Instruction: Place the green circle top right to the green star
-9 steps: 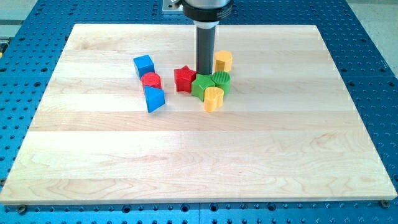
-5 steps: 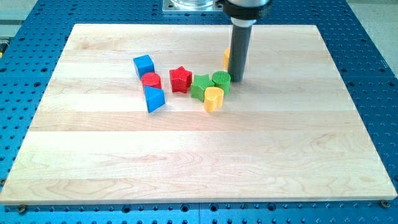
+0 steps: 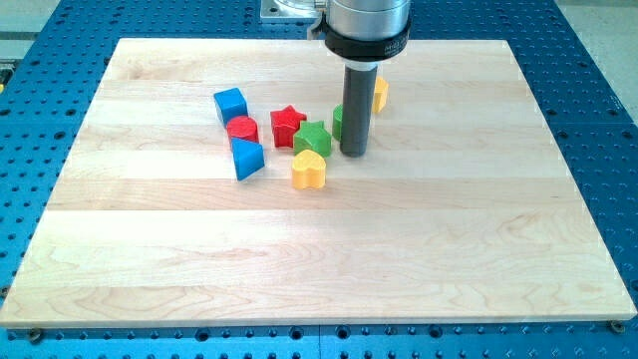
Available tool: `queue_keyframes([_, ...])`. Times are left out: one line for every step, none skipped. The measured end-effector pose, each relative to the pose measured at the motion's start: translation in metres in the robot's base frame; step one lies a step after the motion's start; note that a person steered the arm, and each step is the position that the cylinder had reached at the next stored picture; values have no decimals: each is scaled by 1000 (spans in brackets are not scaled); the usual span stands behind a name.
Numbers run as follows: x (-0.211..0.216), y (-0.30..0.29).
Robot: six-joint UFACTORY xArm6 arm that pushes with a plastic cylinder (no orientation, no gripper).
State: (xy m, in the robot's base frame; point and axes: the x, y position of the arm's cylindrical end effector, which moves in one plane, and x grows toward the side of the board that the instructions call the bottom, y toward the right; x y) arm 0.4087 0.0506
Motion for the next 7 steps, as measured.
queue_keyframes([-13, 18])
queue_keyframes([-17, 20])
queue_keyframes([-28, 38])
queue_keyframes([-42, 17])
queue_keyframes([-39, -3])
queue_keyframes([-34, 10])
queue_keyframes([40, 7])
